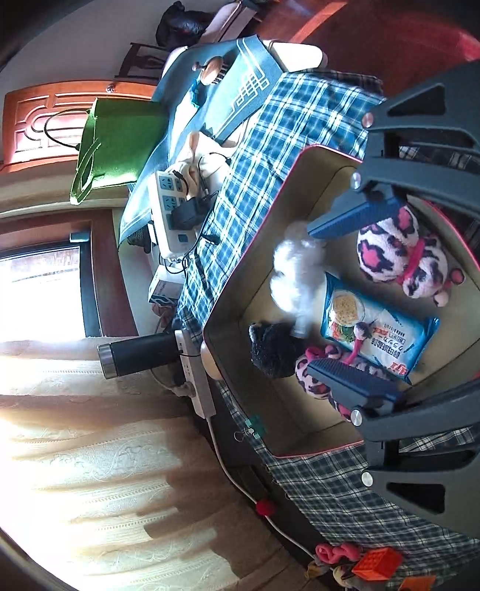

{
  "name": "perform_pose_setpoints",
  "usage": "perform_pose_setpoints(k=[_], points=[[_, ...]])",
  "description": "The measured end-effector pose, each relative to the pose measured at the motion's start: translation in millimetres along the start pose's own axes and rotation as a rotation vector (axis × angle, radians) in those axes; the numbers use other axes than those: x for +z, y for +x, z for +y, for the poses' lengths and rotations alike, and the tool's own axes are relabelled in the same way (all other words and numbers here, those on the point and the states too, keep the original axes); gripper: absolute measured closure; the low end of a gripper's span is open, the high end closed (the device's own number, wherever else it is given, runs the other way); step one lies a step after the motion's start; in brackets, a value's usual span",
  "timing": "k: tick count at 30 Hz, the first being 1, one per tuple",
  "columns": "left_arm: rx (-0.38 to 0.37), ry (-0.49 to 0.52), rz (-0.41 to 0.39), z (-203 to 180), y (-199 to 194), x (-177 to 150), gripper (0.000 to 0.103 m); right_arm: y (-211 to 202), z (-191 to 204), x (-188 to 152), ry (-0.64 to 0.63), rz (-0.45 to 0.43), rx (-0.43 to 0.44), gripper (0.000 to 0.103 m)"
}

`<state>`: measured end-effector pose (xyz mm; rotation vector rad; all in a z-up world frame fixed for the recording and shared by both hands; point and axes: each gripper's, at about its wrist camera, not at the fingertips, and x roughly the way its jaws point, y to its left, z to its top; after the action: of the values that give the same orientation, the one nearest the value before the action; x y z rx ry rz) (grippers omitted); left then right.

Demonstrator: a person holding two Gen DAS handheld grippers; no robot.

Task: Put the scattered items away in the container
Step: 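Carry the orange block over the tray and release it with the left tool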

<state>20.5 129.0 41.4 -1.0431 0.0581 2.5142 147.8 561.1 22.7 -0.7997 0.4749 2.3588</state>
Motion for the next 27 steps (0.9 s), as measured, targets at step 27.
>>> perform_pose_setpoints(k=[27], points=[[-0.347, 0.305, 0.041, -246, 68, 76, 0.05, -2, -43, 9, 0.132, -0.043, 0.088, 0.032]])
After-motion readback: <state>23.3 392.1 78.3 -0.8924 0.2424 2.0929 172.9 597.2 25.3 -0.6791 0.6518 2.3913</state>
